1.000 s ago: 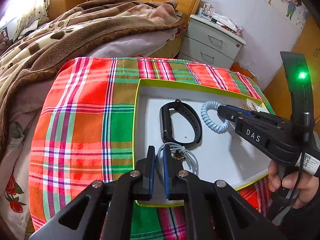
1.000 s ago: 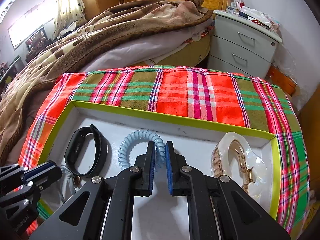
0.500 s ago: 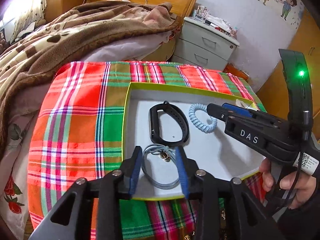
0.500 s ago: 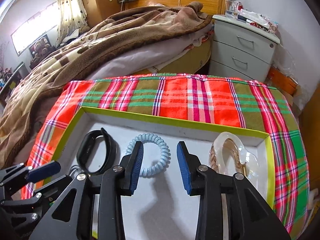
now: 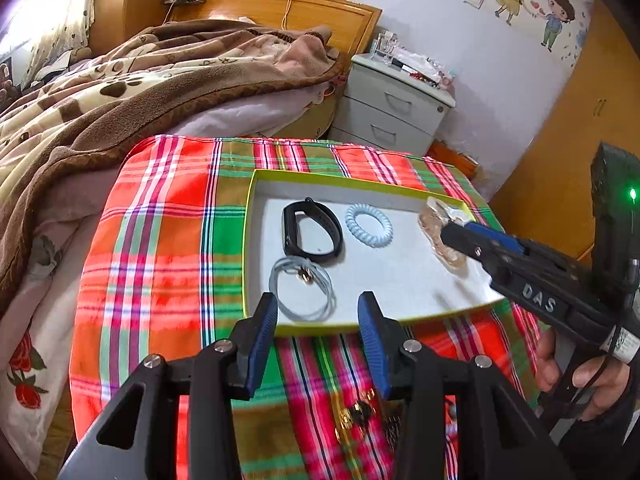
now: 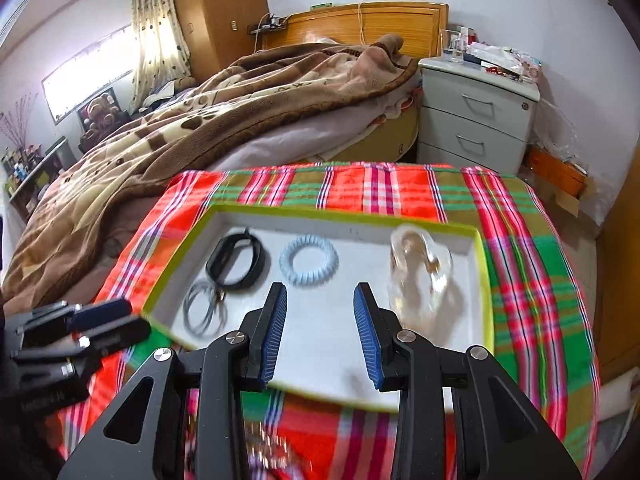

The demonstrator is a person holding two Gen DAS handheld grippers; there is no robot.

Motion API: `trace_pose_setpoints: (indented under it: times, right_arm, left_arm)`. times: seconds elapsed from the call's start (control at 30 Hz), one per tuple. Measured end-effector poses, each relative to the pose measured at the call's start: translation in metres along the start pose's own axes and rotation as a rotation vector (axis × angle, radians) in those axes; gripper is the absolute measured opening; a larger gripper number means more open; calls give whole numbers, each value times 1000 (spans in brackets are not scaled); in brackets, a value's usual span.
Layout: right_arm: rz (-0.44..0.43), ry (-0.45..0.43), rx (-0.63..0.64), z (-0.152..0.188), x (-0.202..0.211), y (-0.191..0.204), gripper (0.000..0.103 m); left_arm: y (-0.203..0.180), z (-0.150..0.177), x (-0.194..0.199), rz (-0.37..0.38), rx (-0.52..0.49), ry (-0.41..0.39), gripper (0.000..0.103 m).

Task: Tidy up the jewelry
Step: 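Grasp the purple coil hair tie with the right tool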

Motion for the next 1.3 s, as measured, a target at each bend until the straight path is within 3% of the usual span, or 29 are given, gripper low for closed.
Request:
trace_pose_setpoints:
  times: [0.5,0.97,1.07,1.3]
  right_arm:
    - [-23,107,-44,88,25,-4,36]
    - [-68,178,-66,116,15,11,36]
    - [-72,177,-66,117,16,11,20]
    - [-59,151,-64,118,23,8,11]
  left_arm:
    - [-6,56,25,57,31,14,44]
    - [9,94,30,65,44,58,49]
    - [8,100,29,79,53,75,49]
    - [-10,108,30,132,30,102,48]
Point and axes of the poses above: each gripper's, at about its wrist camera, not at the fingertips, and x roughly against the way its jaws point, y to its left, z to its underside, the point moved 10 cm from there along -x, roughly the way its jaws point, and after that the axes turned 4 degrees about z, right-handed, at the moved point
